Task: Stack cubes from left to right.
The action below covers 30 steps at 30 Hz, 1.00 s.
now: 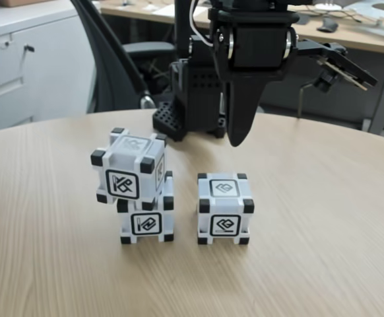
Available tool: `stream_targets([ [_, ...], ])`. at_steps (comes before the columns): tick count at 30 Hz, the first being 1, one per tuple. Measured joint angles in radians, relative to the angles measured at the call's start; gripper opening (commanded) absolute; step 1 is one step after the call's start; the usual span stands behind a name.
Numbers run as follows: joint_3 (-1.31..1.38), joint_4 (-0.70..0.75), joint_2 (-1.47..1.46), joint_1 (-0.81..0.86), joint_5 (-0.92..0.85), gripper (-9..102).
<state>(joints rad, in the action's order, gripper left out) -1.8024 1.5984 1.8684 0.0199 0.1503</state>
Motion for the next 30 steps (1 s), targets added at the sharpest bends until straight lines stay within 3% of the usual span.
stream_targets([
  [6, -0.002, 0.0, 0.0, 0.0, 0.015, 2],
  [10, -0.003, 0.0, -0.021, 0.0, 0.017, 29],
  [13, -0.003, 0.0, -0.055, 0.002, 0.006, 36],
  [23, -0.003, 0.0, -0.206, 0.002, -0.038, 44],
  [30, -0.003, 0.0, -0.293, 0.002, -0.078, 40],
])
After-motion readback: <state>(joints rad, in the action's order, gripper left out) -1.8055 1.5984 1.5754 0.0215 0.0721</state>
